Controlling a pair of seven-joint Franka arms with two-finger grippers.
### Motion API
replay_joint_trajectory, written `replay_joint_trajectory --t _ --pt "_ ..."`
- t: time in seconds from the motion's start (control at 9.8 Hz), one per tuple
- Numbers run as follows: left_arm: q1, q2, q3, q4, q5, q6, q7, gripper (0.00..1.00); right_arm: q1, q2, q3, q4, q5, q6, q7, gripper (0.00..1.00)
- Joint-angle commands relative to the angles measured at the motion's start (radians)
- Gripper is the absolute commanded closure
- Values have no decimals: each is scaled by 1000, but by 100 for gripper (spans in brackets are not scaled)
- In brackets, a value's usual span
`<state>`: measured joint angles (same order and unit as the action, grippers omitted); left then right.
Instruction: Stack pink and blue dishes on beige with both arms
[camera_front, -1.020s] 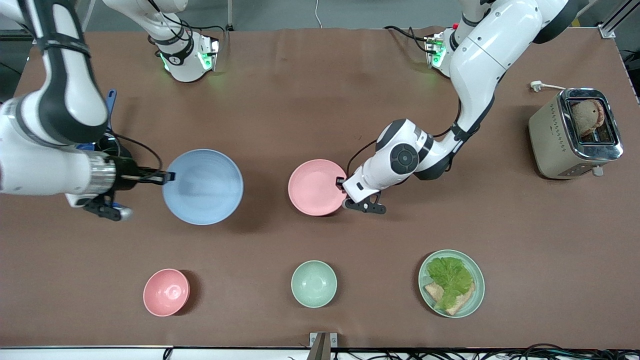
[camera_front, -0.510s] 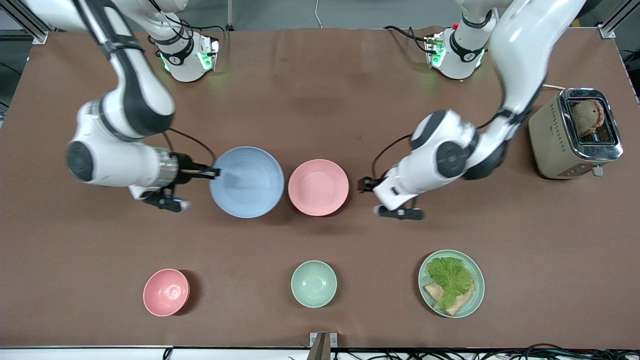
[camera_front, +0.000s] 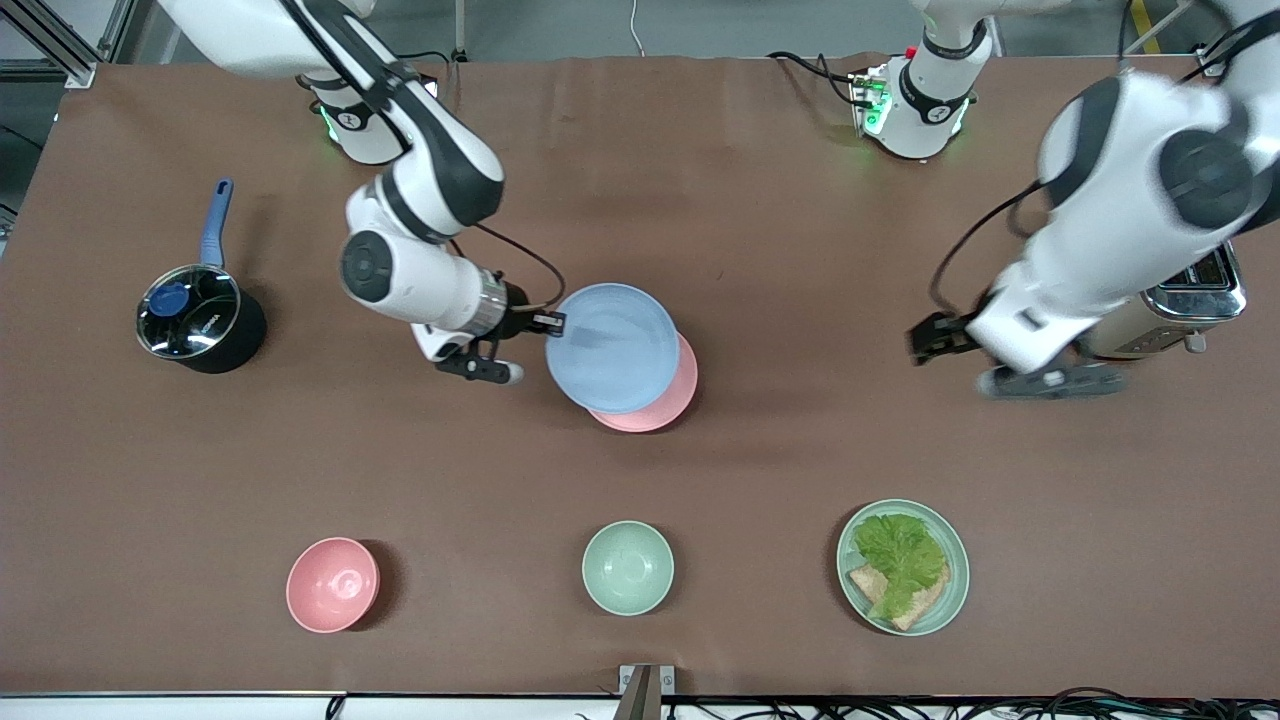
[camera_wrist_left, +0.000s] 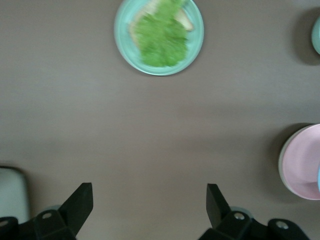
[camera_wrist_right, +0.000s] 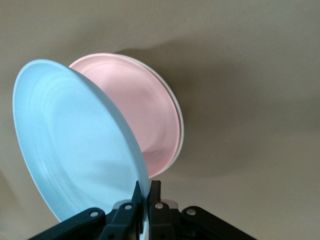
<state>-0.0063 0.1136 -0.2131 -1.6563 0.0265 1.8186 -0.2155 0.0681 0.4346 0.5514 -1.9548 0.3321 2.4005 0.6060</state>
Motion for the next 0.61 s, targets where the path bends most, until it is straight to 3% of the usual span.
replay_joint_trajectory --t 0.0,0.2,0.51 --pt "-50 -130 124 -51 7 -27 101 0 15 55 19 -15 -4 92 24 96" --pt "-50 -251 171 -54 -46 -123 116 0 36 111 21 -16 -5 175 21 95" --pt "-40 -270 185 -5 -51 -193 111 0 41 118 19 -27 -16 177 12 95"
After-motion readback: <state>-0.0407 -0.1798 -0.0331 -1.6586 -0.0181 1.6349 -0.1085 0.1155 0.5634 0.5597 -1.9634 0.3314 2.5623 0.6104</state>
